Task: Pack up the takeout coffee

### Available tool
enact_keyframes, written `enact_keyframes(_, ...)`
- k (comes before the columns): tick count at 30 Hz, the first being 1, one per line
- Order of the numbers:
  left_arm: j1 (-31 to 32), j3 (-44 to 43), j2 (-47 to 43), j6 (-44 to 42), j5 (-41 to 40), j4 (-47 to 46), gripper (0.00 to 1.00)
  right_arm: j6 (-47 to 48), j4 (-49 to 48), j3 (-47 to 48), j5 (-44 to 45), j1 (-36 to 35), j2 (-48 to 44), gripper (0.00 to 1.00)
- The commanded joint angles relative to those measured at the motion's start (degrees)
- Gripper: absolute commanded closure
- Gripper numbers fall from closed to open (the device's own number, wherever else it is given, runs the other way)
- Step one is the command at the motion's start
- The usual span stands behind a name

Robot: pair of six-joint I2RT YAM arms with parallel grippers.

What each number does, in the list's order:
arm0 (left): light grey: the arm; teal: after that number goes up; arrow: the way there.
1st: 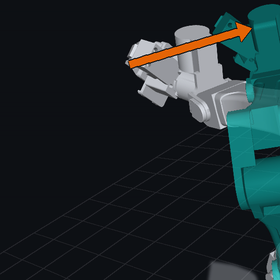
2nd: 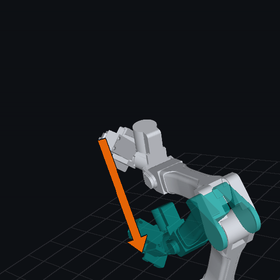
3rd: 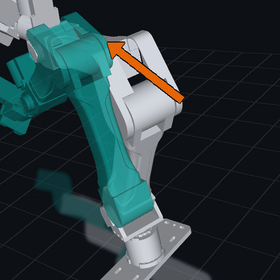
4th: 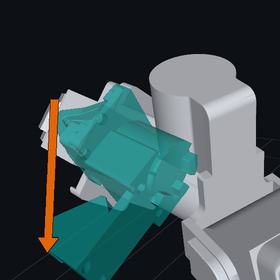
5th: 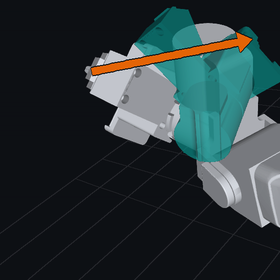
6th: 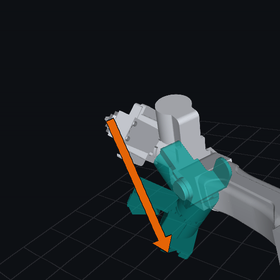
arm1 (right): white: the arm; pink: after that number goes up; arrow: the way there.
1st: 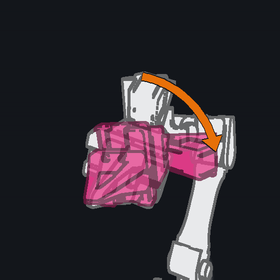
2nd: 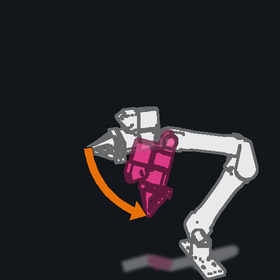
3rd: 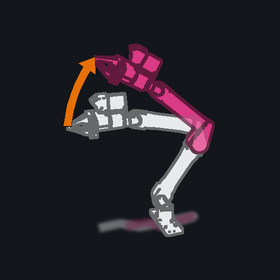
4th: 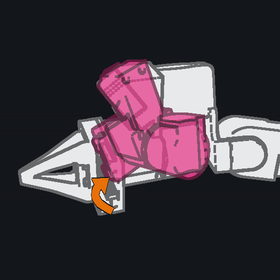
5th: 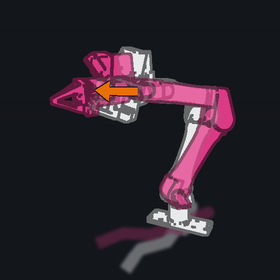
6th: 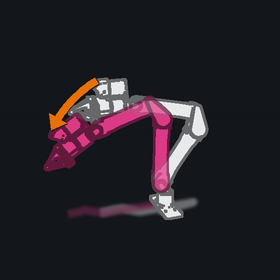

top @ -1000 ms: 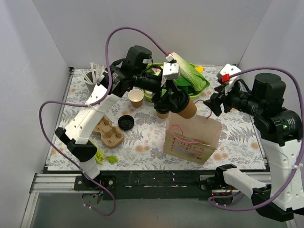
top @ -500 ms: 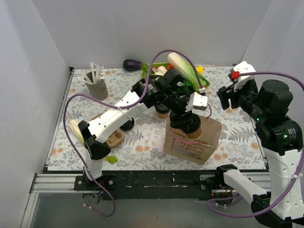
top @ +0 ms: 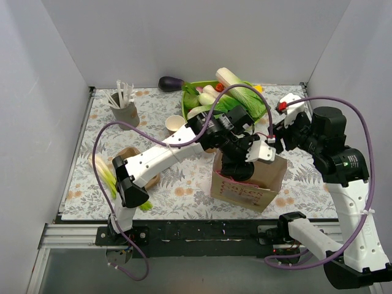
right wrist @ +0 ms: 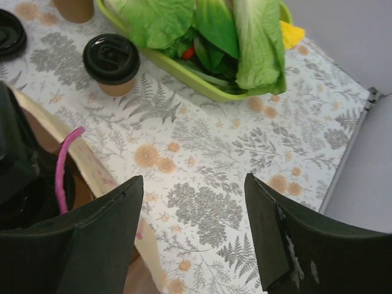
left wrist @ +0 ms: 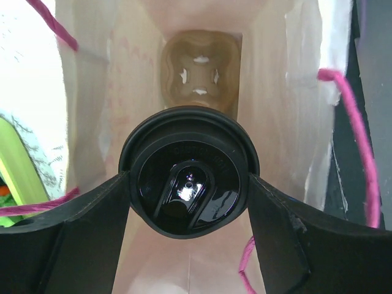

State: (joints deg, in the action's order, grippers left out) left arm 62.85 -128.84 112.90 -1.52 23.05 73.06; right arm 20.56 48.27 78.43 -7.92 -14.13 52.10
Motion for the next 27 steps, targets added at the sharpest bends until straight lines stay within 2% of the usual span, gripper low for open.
enact_keyframes(1, 0.17, 4.81, -5.31, 0.72, -4.06, -0.28, 1.00, 2.20, 2.52, -2.14, -9.55, 0.24, -2.52, 0.25)
enact_keyframes(6, 0.17, 12.10, -9.36, 1.08, -6.43, -4.06, 1.00, 7.21, 9.28, -1.00, -24.55, 0.24, -1.39, 0.27)
enact_keyframes(8, 0.17, 13.78, -10.94, 3.10, -6.96, -5.98, 1.00, 9.84, 12.19, -1.00, -26.78, 0.24, -1.12, 0.28)
enact_keyframes(13, 0.43, 17.91, -13.41, 3.37, -7.40, -8.45, 1.00, 10.91, 11.76, -0.22, -26.09, 0.24, -2.17, 0.26)
enact_keyframes(16, 0.61, 18.53, -14.29, 3.10, -7.14, -8.72, 1.00, 9.86, 12.46, 4.43, -25.57, 0.16, -1.12, 0.26)
enact_keyframes(21, 0.61, 19.85, -14.81, 3.19, -7.23, -8.81, 1.00, 10.47, 19.48, 12.17, -23.55, 0.24, -0.15, 0.28)
enact_keyframes(27, 0.52, 21.69, -15.69, 4.07, -6.88, -9.07, 1.00, 8.80, 26.87, 11.58, -26.95, 0.24, -4.09, 0.28)
